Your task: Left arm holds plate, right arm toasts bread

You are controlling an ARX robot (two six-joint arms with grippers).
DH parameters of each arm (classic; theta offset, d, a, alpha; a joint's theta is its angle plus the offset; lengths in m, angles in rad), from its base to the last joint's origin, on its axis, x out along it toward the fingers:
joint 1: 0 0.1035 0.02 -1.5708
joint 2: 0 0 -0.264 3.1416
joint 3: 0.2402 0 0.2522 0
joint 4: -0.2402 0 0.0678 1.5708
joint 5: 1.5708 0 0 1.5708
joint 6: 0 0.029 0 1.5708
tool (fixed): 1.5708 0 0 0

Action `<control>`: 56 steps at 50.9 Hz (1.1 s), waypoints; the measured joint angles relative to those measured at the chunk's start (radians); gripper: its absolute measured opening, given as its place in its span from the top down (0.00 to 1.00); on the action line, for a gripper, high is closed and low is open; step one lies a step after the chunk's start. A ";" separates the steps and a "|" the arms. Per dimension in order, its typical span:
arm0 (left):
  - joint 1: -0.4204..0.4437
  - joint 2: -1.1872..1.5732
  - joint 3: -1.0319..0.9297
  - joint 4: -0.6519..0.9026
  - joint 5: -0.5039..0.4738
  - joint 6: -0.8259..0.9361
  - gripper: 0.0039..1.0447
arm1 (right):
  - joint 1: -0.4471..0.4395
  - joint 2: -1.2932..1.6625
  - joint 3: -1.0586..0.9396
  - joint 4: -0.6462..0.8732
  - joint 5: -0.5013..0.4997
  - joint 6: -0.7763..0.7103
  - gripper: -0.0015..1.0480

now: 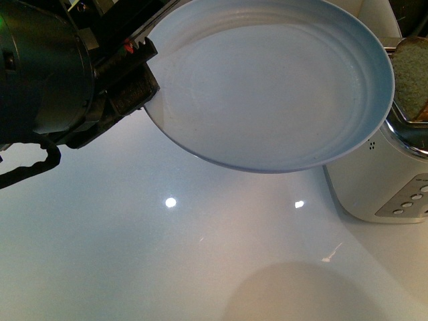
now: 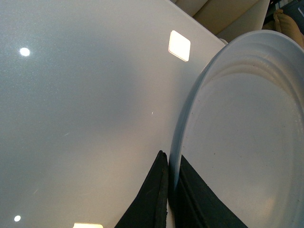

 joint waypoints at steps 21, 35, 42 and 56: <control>-0.024 0.014 -0.017 0.159 -0.310 -0.372 0.97 | 0.000 -0.001 0.000 0.000 -0.002 0.000 0.09; 0.204 0.021 -0.003 0.122 -0.120 -0.177 0.97 | 0.000 -0.001 0.000 0.000 -0.002 0.000 0.09; 0.318 0.021 -0.025 0.115 -0.066 -0.079 0.97 | 0.000 -0.001 0.000 0.000 -0.002 0.000 0.09; 0.507 0.128 -0.173 0.283 0.034 0.077 0.97 | 0.000 -0.001 0.000 0.000 -0.001 0.000 0.09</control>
